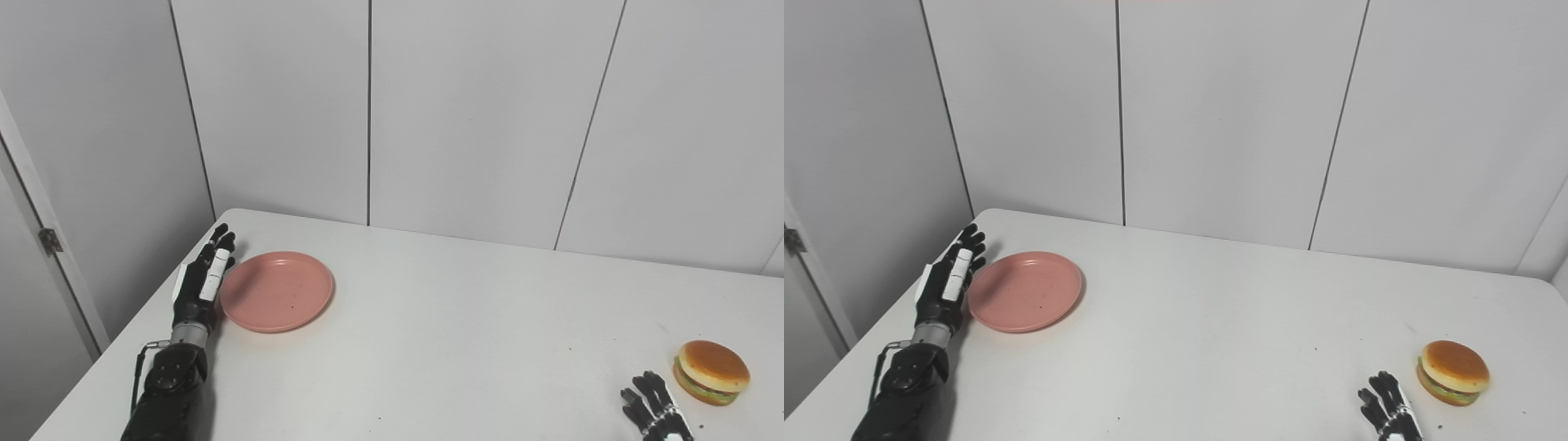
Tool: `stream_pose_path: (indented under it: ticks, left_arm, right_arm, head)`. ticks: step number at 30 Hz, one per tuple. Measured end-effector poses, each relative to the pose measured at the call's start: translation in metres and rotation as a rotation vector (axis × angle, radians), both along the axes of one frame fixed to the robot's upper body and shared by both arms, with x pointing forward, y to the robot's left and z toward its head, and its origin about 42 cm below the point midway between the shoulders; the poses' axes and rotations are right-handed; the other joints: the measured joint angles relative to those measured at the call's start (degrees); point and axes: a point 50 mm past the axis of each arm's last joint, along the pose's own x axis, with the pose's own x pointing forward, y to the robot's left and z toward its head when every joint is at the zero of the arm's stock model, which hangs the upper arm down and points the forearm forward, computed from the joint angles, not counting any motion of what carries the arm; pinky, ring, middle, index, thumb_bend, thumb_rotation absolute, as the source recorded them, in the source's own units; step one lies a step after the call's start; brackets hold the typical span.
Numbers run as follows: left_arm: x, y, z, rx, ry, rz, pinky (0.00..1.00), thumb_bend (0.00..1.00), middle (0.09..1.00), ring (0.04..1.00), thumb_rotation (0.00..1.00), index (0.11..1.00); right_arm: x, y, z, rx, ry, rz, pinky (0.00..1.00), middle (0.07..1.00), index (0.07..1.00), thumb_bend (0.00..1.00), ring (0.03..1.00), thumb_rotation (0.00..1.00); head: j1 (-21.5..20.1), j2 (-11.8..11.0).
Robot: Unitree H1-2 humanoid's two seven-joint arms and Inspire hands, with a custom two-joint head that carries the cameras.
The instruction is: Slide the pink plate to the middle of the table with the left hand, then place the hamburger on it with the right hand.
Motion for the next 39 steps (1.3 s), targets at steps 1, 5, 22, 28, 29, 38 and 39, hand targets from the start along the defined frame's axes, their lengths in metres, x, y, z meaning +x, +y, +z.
stream_pose_path:
  ticks: [1, 5, 22, 28, 29, 38, 39]
  left_arm:
    - [0.0, -0.002, 0.0, -0.005, 0.005, -0.004, 0.91, 0.91, 0.923, 0.945, 0.82, 0.885]
    - [-0.002, -0.014, -0.001, -0.025, 0.012, -0.026, 0.89, 0.93, 0.91, 0.934, 0.81, 0.87]
    - [-0.007, -0.051, -0.004, -0.026, 0.059, -0.102, 0.85, 0.9, 0.903, 0.922, 0.82, 0.875]
    - [-0.005, -0.056, -0.005, -0.025, 0.061, -0.117, 0.83, 0.92, 0.892, 0.907, 0.82, 0.87]
    - [-0.005, -0.057, -0.005, -0.02, 0.063, -0.121, 0.83, 0.92, 0.892, 0.905, 0.83, 0.87]
    - [-0.003, -0.065, -0.005, 0.002, 0.072, -0.167, 0.85, 0.9, 0.887, 0.899, 0.82, 0.874]
    - [-0.002, -0.065, -0.005, 0.003, 0.072, -0.172, 0.86, 0.9, 0.893, 0.91, 0.82, 0.879]
  right_arm:
    - [0.0, 0.0, 0.0, 0.0, 0.0, 0.0, 0.92, 0.935, 0.931, 0.76, 0.898, 0.95]
    - [0.0, 0.0, 0.0, -0.001, -0.001, 0.0, 0.92, 0.939, 0.934, 0.75, 0.898, 0.95]
    - [0.0, 0.002, 0.001, -0.004, -0.002, 0.002, 0.92, 0.933, 0.934, 0.74, 0.892, 0.96]
    - [0.0, 0.002, 0.001, -0.008, -0.002, 0.003, 0.91, 0.931, 0.93, 0.74, 0.887, 0.96]
    - [0.0, 0.002, 0.001, -0.008, -0.002, 0.003, 0.91, 0.93, 0.928, 0.74, 0.885, 0.96]
    - [-0.001, 0.006, 0.001, -0.021, -0.004, -0.008, 0.87, 0.928, 0.919, 0.73, 0.876, 0.94]
    - [-0.001, 0.007, 0.001, -0.026, -0.004, -0.01, 0.86, 0.927, 0.917, 0.73, 0.872, 0.93]
  head:
    - [-0.09, 0.09]
    - [-0.09, 0.09]
    - [-1.05, 0.35]
    - [-2.02, 0.35]
    - [-2.02, 0.35]
    - [-6.05, 1.58]
    - [-6.06, 1.58]
